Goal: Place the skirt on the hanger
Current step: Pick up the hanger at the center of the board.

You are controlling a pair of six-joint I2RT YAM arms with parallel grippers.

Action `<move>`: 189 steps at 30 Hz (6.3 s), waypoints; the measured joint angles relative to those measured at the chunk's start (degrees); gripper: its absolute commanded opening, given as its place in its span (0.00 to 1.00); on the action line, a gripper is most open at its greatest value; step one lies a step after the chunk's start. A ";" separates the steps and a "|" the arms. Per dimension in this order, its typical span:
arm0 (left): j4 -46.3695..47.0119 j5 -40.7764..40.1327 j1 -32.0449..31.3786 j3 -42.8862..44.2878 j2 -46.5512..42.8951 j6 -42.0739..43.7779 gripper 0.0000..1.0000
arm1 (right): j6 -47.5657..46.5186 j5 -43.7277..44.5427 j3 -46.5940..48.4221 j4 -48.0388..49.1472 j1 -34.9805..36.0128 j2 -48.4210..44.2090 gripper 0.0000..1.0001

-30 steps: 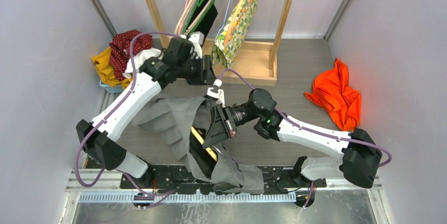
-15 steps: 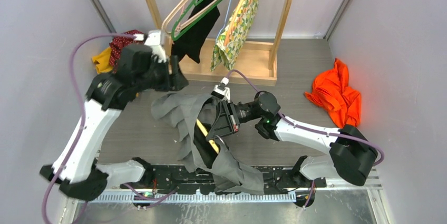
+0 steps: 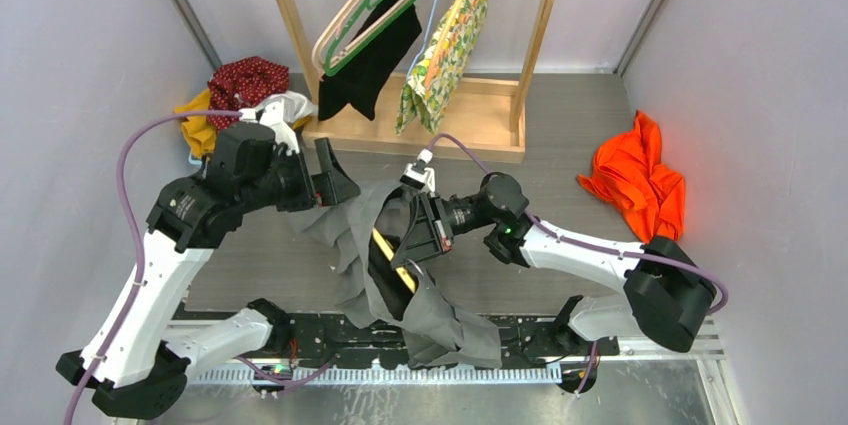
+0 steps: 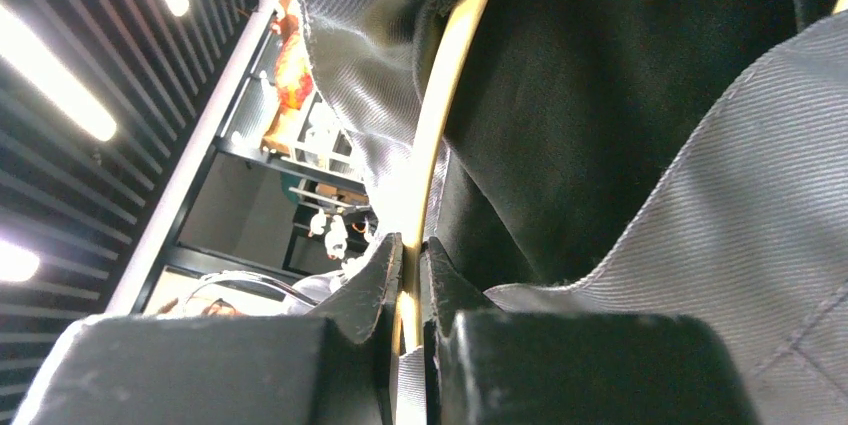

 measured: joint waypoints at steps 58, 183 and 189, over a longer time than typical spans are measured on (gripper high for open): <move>14.49 8.57 -4.76 -16.98 0.26 -15.47 0.03 | -18.56 0.98 9.55 -23.67 -1.51 7.28 0.01; -5.53 32.98 -19.91 7.28 23.74 9.29 0.00 | -103.51 25.70 39.12 -105.92 -11.52 -13.35 0.71; -5.20 33.77 -19.93 6.43 23.67 9.38 0.00 | -104.54 22.01 38.05 -103.19 -9.92 -14.05 0.71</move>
